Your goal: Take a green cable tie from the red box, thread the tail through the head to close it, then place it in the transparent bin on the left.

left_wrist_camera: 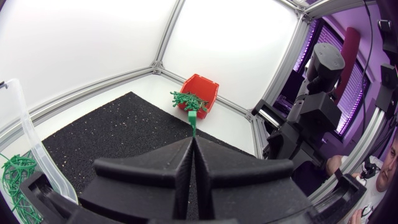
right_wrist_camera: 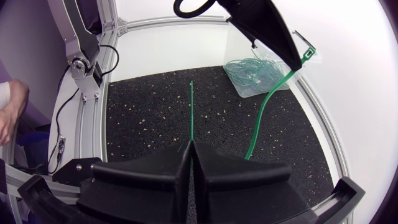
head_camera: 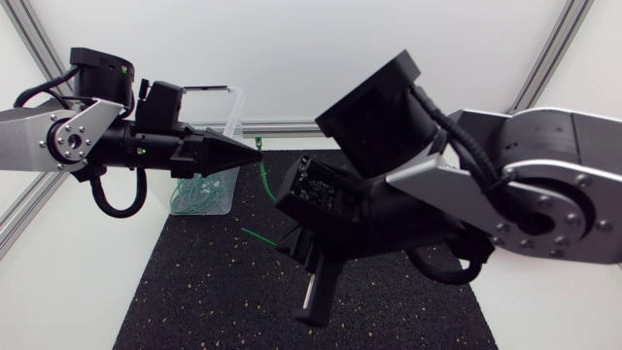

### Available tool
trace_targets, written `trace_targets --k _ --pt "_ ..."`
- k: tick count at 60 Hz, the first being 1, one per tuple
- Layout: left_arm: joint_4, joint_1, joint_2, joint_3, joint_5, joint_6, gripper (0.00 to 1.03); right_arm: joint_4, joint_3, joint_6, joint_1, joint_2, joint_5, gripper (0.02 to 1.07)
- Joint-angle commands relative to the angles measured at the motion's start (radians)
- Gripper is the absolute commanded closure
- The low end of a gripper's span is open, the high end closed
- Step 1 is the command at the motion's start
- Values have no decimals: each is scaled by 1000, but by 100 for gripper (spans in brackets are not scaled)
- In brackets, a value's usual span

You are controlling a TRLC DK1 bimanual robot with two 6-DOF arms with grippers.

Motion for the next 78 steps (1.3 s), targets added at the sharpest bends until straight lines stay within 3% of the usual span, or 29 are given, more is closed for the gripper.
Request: trace_targets --k 1,14,19,23,31,48,66,78 --pt "25 -7 -19 -39 5 -27 100 3 14 29 -1 -20 12 102" --pt "111 -7 -42 -93 5 -63 100 -20 19 57 26 -17 8 102" --pt "152 -12 -57 -116 5 -83 100 -8 14 83 22 -7 -58 102" --pt "209 -13 -76 -142 5 -117 100 -17 24 124 -21 11 -193 102" --pt "330 -10 -110 -194 -1 -183 100 -60 57 130 -64 37 -248 102" --pt "533 -27 -186 -351 -79 -191 100 -112 111 130 -106 91 -357 102" --pt "611 -35 -225 -444 -108 -180 100 -189 159 138 -236 158 -584 102" --pt "634 -51 -223 -458 -111 -182 100 -304 252 146 -247 187 -624 102"
